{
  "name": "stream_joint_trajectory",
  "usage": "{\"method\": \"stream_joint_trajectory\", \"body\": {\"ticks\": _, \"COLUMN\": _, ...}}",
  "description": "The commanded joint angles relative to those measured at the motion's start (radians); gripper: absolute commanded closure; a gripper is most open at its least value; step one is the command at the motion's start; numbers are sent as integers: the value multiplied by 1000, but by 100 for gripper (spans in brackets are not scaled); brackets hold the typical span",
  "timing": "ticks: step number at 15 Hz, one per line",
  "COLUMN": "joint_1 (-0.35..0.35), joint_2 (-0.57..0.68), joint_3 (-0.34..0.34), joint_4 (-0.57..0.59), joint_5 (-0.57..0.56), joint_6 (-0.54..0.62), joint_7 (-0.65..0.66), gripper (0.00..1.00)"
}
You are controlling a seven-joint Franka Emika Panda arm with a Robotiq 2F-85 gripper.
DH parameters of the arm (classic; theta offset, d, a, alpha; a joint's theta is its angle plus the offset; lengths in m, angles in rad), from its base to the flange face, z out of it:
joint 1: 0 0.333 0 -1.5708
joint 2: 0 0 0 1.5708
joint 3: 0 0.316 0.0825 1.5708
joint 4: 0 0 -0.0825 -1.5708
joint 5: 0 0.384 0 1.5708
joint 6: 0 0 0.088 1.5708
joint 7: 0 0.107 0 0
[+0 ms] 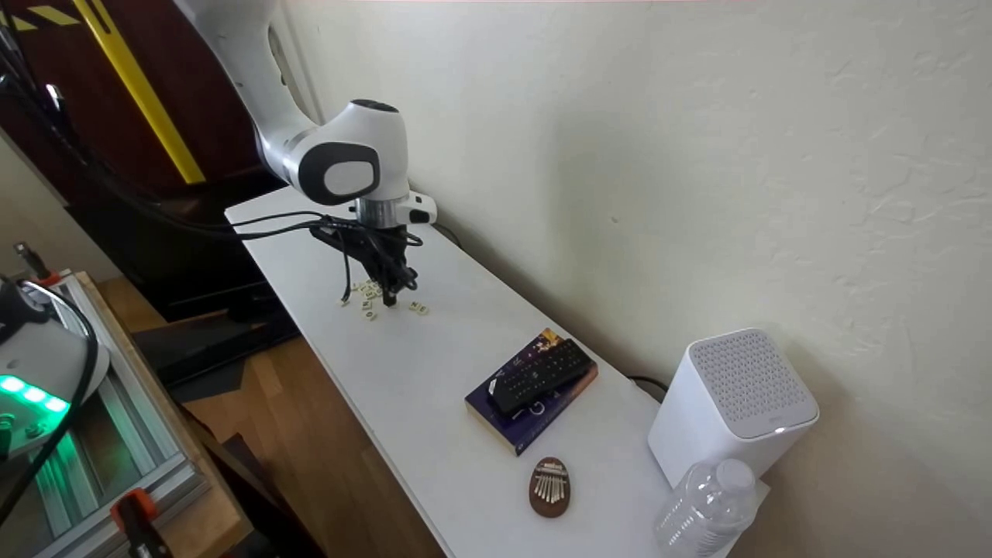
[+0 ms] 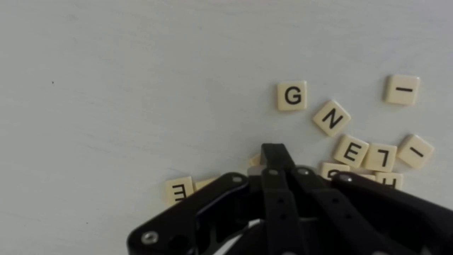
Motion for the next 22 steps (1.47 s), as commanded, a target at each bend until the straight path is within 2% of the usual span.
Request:
{"method": "stream_joint_trajectory", "body": {"ticks": 1, "joint_1": -33, "joint_2": 35, "joint_3": 23, "joint_4": 49, "joint_5": 40, "joint_6": -35, "joint_7": 18, "gripper": 100}}
{"method": "stream_joint_trajectory", "body": {"ticks": 11, "joint_1": -65, "joint_2": 59, "joint_3": 40, "joint_4": 99, "joint_5": 114, "joint_6": -69, "joint_7": 50, "gripper": 100}}
{"method": "stream_joint_trajectory", "body": {"ticks": 22, "joint_1": -62, "joint_2": 73, "joint_3": 32, "joint_4": 134, "joint_5": 164, "joint_6": -114, "joint_7": 111, "gripper": 100}}
